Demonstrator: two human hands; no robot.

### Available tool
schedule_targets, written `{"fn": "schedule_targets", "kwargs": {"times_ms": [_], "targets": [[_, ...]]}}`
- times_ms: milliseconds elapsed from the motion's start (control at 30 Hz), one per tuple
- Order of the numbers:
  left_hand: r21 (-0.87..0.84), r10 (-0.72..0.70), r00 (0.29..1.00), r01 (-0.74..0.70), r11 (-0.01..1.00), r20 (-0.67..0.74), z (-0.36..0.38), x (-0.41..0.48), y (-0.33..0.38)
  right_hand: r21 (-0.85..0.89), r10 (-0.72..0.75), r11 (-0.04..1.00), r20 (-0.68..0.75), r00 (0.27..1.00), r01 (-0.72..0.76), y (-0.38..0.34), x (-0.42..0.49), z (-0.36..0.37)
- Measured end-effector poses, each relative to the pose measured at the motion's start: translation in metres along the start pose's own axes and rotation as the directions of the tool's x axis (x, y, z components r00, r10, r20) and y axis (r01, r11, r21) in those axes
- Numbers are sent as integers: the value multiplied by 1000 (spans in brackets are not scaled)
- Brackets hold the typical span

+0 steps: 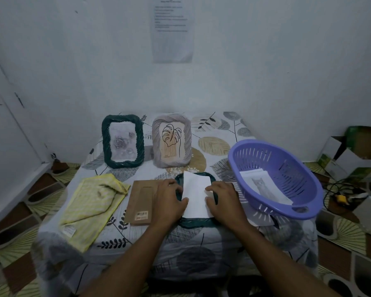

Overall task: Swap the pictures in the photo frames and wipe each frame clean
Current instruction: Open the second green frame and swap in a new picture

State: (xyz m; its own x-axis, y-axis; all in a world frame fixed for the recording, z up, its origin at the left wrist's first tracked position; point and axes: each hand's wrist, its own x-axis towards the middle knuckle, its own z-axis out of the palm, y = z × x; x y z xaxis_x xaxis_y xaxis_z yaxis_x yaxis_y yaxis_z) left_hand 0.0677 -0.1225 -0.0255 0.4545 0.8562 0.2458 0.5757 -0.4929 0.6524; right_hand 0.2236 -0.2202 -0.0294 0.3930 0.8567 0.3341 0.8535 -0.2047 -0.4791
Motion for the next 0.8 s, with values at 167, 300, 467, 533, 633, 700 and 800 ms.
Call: {"fn": "schedule_targets", "kwargs": {"times_ms": [167,300,467,533,633,700,800], "targets": [[-196,-132,991,129,972,0,-8,6,13,-41,-181,983,-93,979,178,-21,4,-22],[-373,-215,974,224,900,66,-14,11,22,-180,-249,960,-187,950,216,-21,9,-60],[-475,-197,978,205,856,67,-16,10,44,-346,-66,937,-40,997,48,9,0,-94],[-538,-220,971,233,810,89,-10,11,52,-324,58,945,59,997,-36,17,-6,-101],[-549,-240,961,275,789,136,6,10,66,-273,109,959,87,990,-81,24,-3,-114],[-537,-223,961,276,797,164,18,6,79,-212,102,973,33,994,-92,27,3,-129],[-497,-188,963,261,827,192,38,1,96,-131,101,986,-19,995,-103,31,7,-147]]}}
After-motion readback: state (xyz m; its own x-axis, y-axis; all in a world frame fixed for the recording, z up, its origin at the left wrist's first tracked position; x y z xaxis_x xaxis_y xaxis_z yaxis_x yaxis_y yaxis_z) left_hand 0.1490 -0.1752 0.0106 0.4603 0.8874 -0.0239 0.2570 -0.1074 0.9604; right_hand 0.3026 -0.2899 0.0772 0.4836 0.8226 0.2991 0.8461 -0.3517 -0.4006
